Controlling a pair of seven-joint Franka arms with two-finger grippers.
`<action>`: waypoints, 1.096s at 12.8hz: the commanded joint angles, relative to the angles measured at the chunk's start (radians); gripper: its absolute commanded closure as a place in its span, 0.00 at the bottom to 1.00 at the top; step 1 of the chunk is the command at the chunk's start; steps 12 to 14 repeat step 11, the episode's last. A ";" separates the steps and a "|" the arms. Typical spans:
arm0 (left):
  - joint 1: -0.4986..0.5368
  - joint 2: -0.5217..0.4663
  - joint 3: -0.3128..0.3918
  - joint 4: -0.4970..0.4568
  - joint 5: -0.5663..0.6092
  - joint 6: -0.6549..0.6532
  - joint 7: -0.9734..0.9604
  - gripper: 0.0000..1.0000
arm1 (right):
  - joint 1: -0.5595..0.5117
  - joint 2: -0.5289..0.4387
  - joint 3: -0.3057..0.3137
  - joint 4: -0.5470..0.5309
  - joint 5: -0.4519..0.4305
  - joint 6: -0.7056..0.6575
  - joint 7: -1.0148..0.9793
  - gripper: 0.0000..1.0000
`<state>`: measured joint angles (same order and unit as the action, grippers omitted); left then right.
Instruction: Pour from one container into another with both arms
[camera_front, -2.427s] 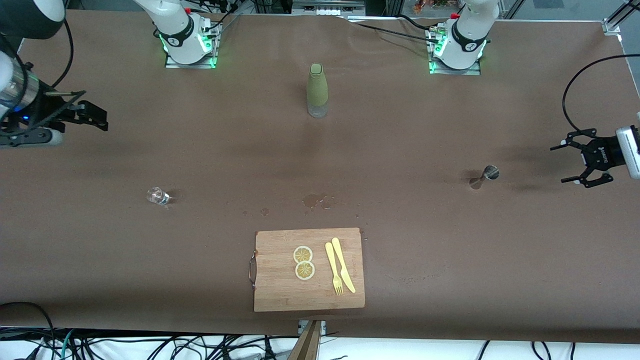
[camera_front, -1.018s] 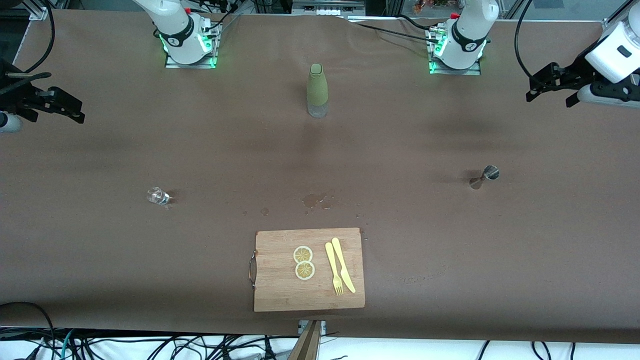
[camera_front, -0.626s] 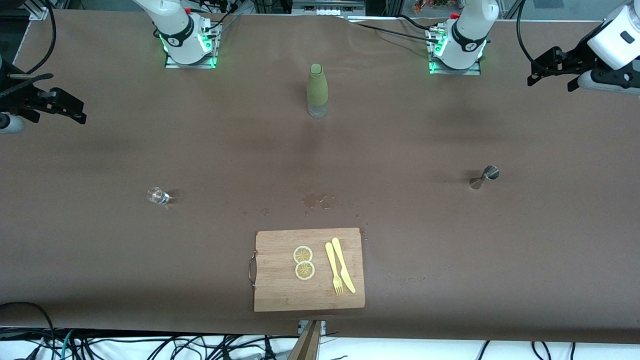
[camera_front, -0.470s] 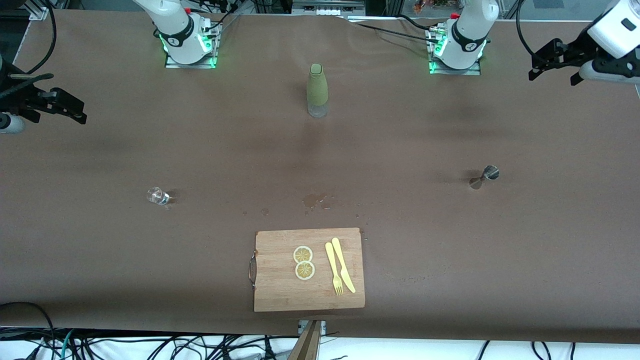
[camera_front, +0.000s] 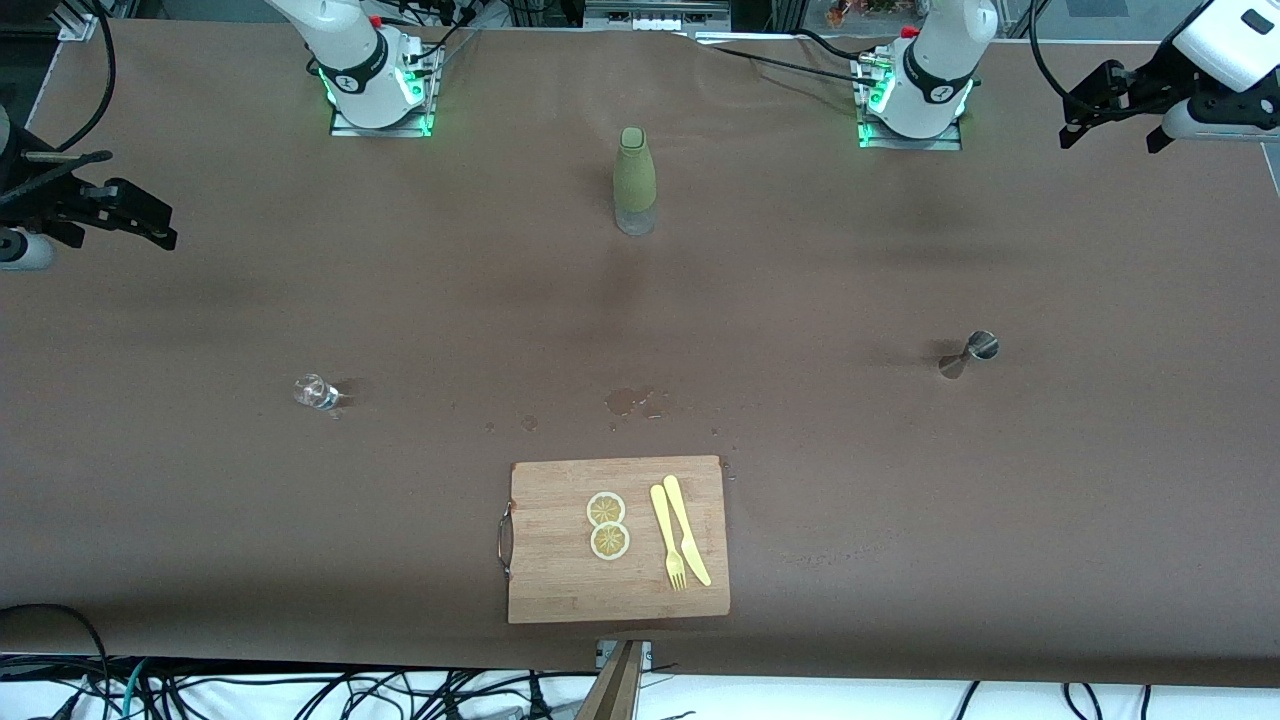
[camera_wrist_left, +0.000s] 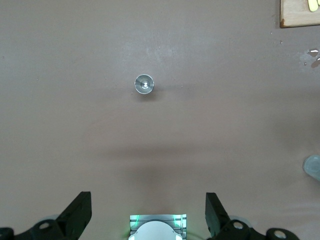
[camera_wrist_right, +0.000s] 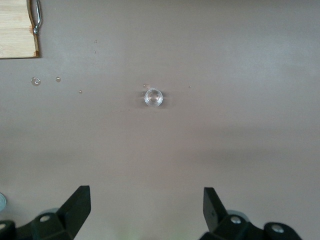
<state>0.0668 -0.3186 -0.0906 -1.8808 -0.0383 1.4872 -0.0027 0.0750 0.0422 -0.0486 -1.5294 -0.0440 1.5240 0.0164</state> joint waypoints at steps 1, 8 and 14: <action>-0.001 0.013 -0.005 0.012 0.028 -0.010 -0.010 0.00 | 0.006 0.005 -0.002 0.017 0.012 -0.002 0.013 0.00; -0.004 0.029 -0.008 0.011 0.028 0.018 -0.013 0.00 | 0.006 0.005 -0.002 0.014 0.012 -0.002 0.013 0.00; -0.004 0.029 -0.008 0.012 0.028 0.019 -0.011 0.00 | 0.006 0.004 -0.002 0.012 0.012 -0.002 0.013 0.00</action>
